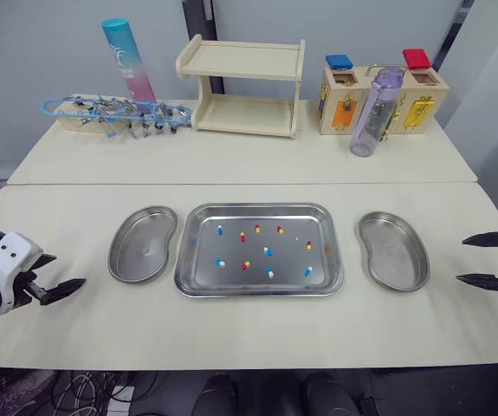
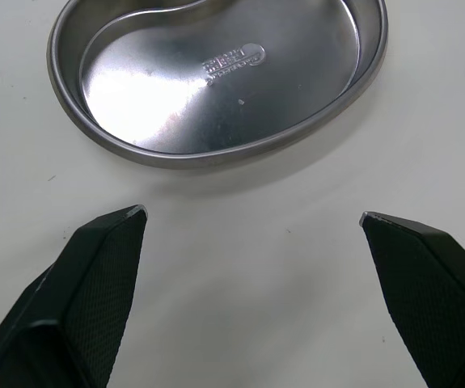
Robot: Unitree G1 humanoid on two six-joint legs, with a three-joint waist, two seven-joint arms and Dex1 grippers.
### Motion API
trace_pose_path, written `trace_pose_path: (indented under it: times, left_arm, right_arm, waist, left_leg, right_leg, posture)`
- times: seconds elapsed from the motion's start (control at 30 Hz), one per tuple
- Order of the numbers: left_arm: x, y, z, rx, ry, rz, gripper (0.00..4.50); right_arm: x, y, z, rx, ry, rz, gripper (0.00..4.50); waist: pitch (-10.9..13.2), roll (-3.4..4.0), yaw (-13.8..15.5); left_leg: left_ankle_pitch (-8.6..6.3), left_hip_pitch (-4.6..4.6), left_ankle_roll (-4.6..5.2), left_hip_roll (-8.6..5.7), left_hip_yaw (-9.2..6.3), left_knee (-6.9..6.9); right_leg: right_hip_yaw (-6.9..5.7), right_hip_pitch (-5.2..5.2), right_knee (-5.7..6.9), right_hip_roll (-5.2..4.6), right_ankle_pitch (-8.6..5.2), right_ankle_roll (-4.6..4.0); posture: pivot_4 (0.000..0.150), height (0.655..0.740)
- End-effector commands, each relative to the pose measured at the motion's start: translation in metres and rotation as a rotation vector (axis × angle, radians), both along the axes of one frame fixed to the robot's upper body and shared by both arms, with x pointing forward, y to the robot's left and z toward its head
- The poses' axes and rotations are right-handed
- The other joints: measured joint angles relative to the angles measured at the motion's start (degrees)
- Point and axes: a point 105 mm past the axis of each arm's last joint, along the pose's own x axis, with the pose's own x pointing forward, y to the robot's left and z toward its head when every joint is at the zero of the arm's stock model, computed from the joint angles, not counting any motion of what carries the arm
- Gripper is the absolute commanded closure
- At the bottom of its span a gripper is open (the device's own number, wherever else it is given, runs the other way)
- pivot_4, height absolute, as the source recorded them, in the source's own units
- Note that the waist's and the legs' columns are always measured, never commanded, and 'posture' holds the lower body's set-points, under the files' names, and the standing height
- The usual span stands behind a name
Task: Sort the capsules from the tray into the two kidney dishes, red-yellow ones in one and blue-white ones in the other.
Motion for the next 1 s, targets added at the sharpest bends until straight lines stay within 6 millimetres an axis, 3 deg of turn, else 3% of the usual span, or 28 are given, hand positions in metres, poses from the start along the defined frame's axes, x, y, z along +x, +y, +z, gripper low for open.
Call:
trace_pose_path:
  times: [0.03, 0.3, 0.63, 1.0]
  left_arm:
    - [0.003, 0.005, 0.003, 0.001, -0.019, 0.031, 0.0]
    - [-0.002, 0.003, -0.008, -0.041, -0.014, 0.018, 0.0]
    - [-0.009, 0.001, -0.005, -0.172, -0.043, 0.036, 0.0]
    - [-0.029, -0.005, -0.012, -0.191, -0.05, 0.014, 0.0]
  right_arm:
    - [0.003, -0.001, 0.008, -0.005, -0.038, -0.001, 0.02]
    - [0.004, -0.003, 0.007, 0.007, -0.059, -0.026, 0.02]
    - [0.01, -0.002, 0.008, 0.048, -0.103, -0.059, 0.02]
    - [0.013, 0.0, 0.006, 0.055, -0.114, -0.063, 0.02]
  waist:
    - [0.0, 0.0, -0.03]
    - [0.0, 0.0, -0.27]
    - [0.0, 0.0, -0.31]
    - [0.0, 0.0, -0.3]
  left_leg:
    - [0.0, 0.0, 0.0, 0.0, 0.0, 0.0]
    - [0.0, 0.0, 0.0, 0.0, -0.01, 0.01]
    - [0.0, 0.01, 0.0, 0.0, -0.01, 0.03]
    - [0.0, 0.02, 0.0, 0.0, -0.01, 0.04]
  right_leg:
    - [0.0, 0.0, 0.0, 0.0, 0.0, 0.0]
    - [-0.01, -0.01, 0.04, 0.01, 0.0, 0.0]
    - [0.0, -0.01, 0.11, 0.0, 0.0, 0.0]
    - [0.01, -0.01, 0.13, 0.0, 0.0, 0.0]
  posture:
    - [0.15, 0.74]
    - [0.15, 0.74]
    - [0.15, 0.74]
    - [0.15, 0.74]
